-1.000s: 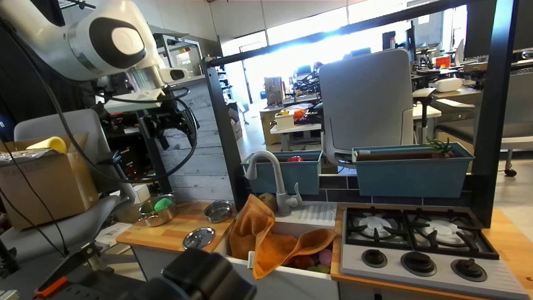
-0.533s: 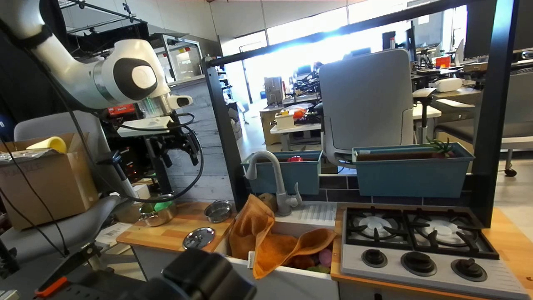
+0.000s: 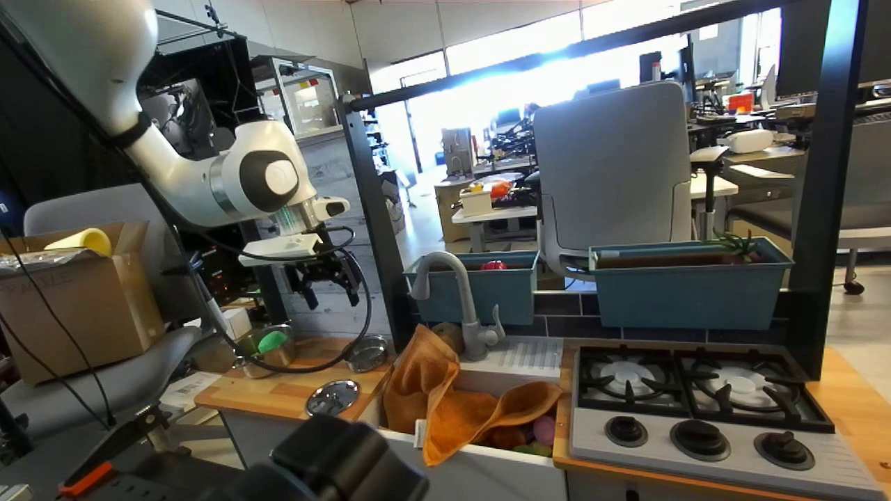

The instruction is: Move the right pot to the left of the lid, then hang the towel on the black rod, lastly, put the yellow plushie in the right pot

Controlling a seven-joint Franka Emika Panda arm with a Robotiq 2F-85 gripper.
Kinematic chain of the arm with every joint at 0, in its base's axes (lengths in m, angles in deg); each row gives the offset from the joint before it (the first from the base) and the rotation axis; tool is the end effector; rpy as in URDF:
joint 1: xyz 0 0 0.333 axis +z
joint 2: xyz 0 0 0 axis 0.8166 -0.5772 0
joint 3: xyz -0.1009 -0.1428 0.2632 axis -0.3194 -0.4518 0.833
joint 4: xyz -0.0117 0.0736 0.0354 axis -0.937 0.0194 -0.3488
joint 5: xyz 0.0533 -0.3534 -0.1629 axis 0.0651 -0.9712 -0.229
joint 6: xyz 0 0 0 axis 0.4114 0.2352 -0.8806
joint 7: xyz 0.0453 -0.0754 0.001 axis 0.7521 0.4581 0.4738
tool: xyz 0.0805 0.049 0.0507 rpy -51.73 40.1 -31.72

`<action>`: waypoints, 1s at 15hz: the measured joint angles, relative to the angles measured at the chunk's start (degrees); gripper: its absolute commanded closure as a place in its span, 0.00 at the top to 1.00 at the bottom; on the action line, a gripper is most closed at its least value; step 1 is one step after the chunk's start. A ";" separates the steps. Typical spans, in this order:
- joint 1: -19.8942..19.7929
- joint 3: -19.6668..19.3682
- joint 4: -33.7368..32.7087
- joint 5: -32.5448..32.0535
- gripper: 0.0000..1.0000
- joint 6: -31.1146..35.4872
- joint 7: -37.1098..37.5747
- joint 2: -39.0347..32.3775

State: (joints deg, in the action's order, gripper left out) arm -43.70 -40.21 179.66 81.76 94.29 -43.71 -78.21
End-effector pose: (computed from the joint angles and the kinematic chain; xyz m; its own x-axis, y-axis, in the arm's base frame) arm 0.6462 0.1161 0.1246 0.9785 0.1706 0.1161 0.1666 -0.9851 0.0434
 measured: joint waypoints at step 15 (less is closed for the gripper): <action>3.90 -2.78 -16.97 -1.44 1.00 -7.43 1.73 -17.11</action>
State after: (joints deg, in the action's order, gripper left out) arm -39.80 -42.99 162.69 80.31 86.86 -41.97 -95.32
